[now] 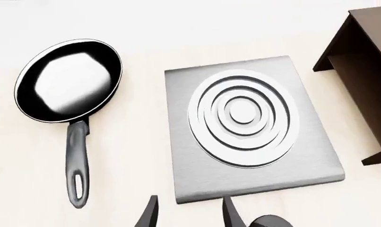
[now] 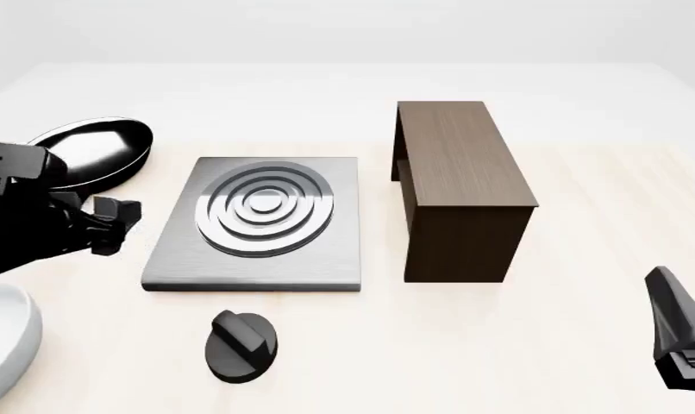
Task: Turn on the stove.
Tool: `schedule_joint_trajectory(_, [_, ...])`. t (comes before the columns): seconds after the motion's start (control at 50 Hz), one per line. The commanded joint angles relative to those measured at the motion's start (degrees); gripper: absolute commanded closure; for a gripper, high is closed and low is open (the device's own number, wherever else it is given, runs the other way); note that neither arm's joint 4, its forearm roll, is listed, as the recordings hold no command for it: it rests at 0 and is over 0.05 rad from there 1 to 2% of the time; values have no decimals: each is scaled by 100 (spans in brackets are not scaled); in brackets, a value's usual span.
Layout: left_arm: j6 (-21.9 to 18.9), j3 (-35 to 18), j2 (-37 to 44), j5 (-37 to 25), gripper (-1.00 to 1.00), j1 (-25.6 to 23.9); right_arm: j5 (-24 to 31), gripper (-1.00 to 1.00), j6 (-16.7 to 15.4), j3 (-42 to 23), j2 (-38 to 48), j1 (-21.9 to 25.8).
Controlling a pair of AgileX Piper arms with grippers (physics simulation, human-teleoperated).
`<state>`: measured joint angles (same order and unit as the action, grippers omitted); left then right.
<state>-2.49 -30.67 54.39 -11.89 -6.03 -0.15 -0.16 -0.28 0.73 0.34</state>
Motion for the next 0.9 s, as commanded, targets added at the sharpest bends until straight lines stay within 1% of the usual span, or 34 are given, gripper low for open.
schedule_joint_trajectory(0.02, [-123,168,32,371,-100,332,1,-100,-3,3,-3,6])
schedule_joint_trajectory(0.22, [-113,-69,49,329,-100,504,1,-100,-4,3,-2,7])
schedule_joint_trajectory(0.3, [-70,-260,89,287,-100,621,1,-100,-6,3,-2,7])
schedule_joint_trajectory(0.58, [25,-795,509,303,-100,1013,1,-100,-2,3,-2,7])
schedule_joint_trajectory(0.9, [110,-923,557,262,-100,1099,1,-100,-5,3,-2,7])
